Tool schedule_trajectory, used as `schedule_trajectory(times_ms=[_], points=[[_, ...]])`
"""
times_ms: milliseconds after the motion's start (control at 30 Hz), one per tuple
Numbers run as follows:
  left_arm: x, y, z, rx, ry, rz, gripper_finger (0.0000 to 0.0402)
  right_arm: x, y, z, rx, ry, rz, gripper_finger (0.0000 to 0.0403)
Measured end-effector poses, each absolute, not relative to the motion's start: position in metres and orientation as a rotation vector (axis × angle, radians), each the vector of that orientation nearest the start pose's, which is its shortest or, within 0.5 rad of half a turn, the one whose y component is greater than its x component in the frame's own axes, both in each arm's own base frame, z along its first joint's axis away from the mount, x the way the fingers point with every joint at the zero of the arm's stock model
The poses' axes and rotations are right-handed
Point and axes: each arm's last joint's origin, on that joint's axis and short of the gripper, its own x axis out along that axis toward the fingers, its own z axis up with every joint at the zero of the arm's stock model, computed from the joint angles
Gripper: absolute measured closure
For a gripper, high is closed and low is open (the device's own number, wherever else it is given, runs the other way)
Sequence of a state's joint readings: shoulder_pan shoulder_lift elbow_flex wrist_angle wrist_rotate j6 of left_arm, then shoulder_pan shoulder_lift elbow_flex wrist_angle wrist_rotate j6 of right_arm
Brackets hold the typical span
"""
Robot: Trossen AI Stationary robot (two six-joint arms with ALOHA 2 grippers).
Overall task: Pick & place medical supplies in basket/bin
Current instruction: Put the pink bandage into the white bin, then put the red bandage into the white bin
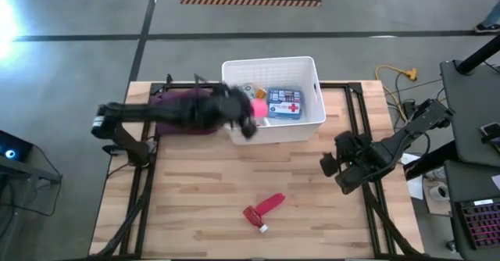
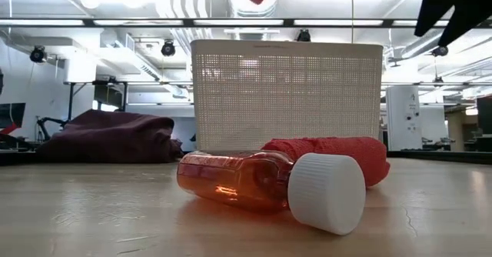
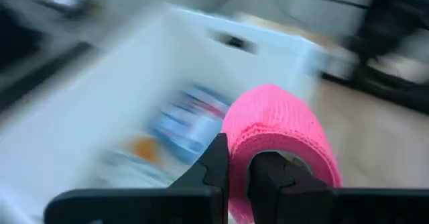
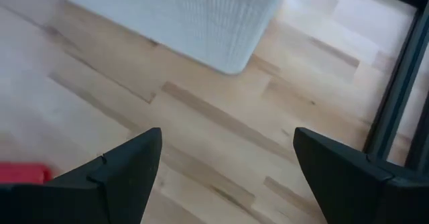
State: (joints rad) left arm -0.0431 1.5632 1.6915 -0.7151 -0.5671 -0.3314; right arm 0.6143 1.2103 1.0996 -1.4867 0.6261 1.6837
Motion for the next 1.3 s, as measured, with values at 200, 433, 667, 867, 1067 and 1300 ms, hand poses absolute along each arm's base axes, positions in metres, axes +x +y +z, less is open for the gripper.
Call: schedule_trajectory(times_ms=[200,433,667,867,1067,1300], points=[[0.325,0.078,0.413,-0.188,0.438,0.712,0.0365,0.152,0.085,0.293,0.539,0.788,-0.960,0.0074],[0.330,0.097,0.396,-0.114,0.515,0.739,0.0247,0.153,0.086,0.295,0.553,0.773,-0.960,0.0074],[0.315,0.082,0.414,-0.138,0.547,0.607,0.0151,0.173,0.101,0.295,0.453,0.816,-0.655,0.0074],[0.292,0.025,0.410,-0.219,0.650,0.393,0.0154,0.205,0.127,0.282,0.131,0.846,-0.211,0.0076],[0.260,-0.036,0.380,-0.346,0.673,0.414,0.0174,0.227,0.148,0.248,-0.053,0.973,-0.003,0.0076],[0.213,-0.076,0.338,-0.557,0.577,0.478,0.0181,0.270,0.181,0.215,-0.276,1.028,0.310,0.0076]])
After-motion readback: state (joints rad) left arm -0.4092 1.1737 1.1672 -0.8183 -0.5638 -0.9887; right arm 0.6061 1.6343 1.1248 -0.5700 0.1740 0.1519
